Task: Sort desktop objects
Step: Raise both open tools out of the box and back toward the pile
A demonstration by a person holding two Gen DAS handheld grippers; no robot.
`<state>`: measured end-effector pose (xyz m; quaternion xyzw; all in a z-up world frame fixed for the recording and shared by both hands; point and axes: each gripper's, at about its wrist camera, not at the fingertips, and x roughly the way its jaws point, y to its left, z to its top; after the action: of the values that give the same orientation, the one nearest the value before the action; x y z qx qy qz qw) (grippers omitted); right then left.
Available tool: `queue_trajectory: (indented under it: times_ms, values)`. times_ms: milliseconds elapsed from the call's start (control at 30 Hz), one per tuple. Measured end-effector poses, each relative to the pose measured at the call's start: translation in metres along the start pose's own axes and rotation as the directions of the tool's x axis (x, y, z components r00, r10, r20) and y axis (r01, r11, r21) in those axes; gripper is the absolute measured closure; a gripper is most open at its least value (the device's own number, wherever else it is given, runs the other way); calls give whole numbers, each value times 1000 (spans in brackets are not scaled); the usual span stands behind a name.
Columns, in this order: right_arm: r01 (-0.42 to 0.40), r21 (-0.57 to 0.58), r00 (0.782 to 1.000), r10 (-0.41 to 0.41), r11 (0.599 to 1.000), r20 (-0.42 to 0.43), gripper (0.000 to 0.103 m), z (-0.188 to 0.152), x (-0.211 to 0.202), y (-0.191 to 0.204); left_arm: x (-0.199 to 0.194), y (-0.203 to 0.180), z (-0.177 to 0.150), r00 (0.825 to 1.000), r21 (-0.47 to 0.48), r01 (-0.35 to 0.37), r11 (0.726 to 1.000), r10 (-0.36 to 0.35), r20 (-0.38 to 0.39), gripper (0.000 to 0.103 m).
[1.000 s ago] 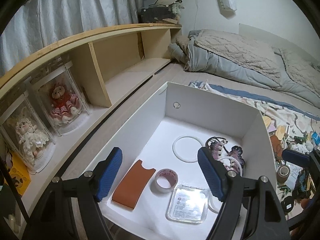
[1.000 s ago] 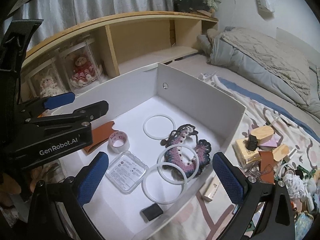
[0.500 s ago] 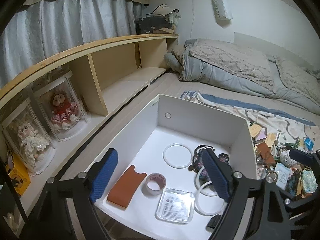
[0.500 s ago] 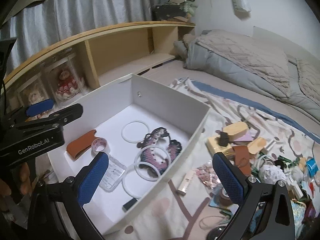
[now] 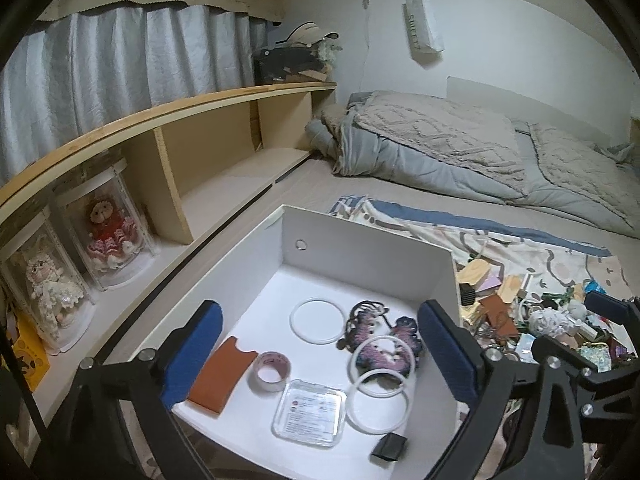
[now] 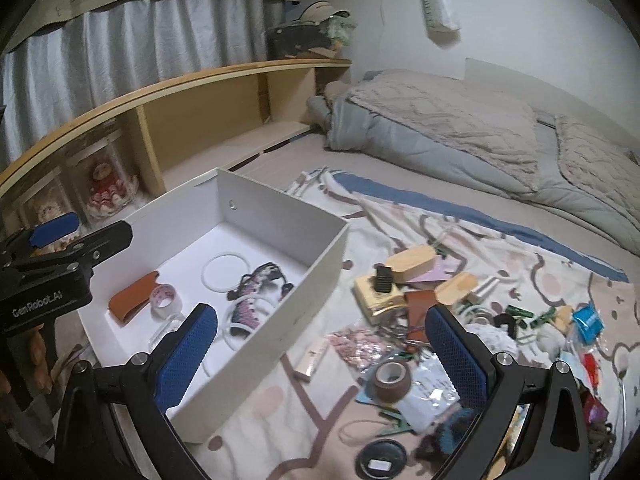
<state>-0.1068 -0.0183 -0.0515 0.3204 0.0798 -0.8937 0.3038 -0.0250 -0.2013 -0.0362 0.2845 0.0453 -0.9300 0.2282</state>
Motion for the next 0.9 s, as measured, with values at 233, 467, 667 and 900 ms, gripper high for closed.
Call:
queue_trajectory:
  times_ms: [233, 467, 667, 900]
  values:
    - [44, 32, 999, -45, 998, 19, 0, -1, -16, -27, -2, -20, 3, 1000, 22, 11, 1000, -11, 10, 1]
    - [116, 54, 993, -118, 992, 31, 0, -5, -32, -57, -2, -37, 4, 999, 40, 47, 998, -47, 13, 1]
    - [168, 84, 985, -171, 982, 27, 0, -12, -45, -84, -5, -52, 6, 996, 50, 82, 995, -83, 17, 1]
    - [225, 106, 974, -227, 969, 15, 0, -22, -58, -107, -9, -70, 7, 992, 67, 119, 991, -121, 22, 1]
